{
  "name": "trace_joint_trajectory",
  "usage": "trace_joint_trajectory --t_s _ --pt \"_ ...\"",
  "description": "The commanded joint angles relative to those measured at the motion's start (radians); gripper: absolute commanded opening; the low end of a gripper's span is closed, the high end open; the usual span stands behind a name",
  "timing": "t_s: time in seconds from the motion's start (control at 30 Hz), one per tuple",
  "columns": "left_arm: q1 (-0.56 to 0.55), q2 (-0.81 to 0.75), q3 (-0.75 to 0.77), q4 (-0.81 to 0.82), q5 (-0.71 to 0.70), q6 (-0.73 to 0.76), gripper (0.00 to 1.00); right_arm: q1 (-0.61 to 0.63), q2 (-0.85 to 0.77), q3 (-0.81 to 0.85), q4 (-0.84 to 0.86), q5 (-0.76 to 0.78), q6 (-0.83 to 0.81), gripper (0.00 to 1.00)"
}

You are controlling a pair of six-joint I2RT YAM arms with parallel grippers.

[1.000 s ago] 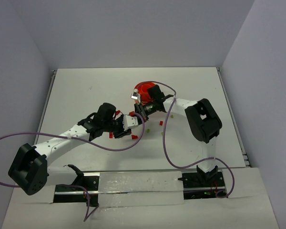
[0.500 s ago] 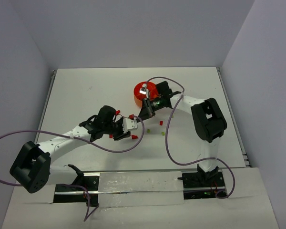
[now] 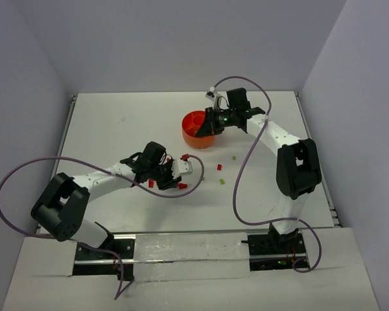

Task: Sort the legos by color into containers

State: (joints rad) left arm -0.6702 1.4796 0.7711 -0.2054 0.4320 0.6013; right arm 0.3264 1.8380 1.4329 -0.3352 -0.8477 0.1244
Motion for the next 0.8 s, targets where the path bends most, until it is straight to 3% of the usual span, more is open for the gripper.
trace_joint_trajectory --t_s 0.0,0.3,0.77 --pt "0.009 0.001 0.062 0.002 -0.011 -0.036 0.49 0.003 -0.043 0.072 -0.022 0.208 -0.028 0.0" --pt "0.092 -0.053 0.196 -0.117 0.079 -0.12 0.63 0.041 -0.004 0.13 -0.061 0.325 -0.067 0.0" --pt "0.284 -0.156 0.164 -0.184 0.105 -0.174 0.64 0.151 0.005 0.11 -0.065 0.546 -0.183 0.0"
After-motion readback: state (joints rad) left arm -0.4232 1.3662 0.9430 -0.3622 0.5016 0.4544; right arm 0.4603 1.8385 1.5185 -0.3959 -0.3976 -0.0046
